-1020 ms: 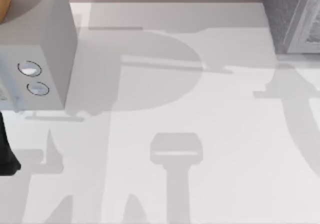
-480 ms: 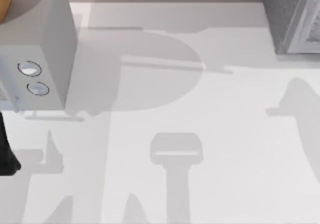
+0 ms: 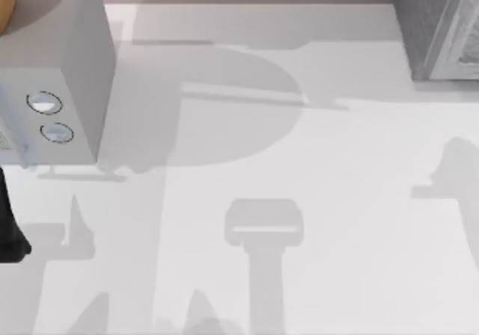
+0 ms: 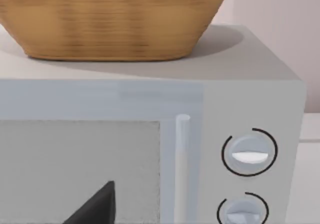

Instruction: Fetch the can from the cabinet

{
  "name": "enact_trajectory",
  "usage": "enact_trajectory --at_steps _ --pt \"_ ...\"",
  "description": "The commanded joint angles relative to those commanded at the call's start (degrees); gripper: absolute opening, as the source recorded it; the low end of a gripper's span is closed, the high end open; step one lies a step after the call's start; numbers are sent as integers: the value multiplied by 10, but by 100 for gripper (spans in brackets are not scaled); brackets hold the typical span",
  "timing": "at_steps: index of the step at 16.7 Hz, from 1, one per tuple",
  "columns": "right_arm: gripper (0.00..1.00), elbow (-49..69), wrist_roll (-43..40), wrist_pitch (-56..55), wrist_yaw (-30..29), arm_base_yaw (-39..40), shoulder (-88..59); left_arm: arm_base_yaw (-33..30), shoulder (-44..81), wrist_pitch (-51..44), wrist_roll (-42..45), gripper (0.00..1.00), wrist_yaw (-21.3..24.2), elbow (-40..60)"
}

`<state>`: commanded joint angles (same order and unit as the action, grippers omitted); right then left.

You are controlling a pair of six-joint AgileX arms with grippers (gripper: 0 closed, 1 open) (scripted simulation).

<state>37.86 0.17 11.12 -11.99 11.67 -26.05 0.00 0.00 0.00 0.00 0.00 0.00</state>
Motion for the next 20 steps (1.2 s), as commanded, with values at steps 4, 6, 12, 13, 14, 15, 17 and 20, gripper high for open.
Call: enact_trajectory --at_steps 4,6,12,13,14,15,17,20 --pt "0 -72 -1 -20 23 -22 48 0 0 0 0 100 0 0" --pt "0 -108 -1 -30 34 -33 72 0 0 0 0 100 0 0" --pt "0 -215 0 -61 68 -66 145 0 0 0 0 100 0 0" --pt "0 -233 0 -66 73 -71 157 0 0 0 0 100 0 0" --pt "0 -250 0 -71 79 -77 169 0 0 0 0 100 0 0" --pt "0 -270 0 -77 85 -82 182 0 0 0 0 100 0 0" --pt "0 -311 -1 -89 97 -94 210 0 0 0 0 100 0 0" --pt "0 -363 -1 -106 115 -111 249 0 0 0 0 100 0 0"
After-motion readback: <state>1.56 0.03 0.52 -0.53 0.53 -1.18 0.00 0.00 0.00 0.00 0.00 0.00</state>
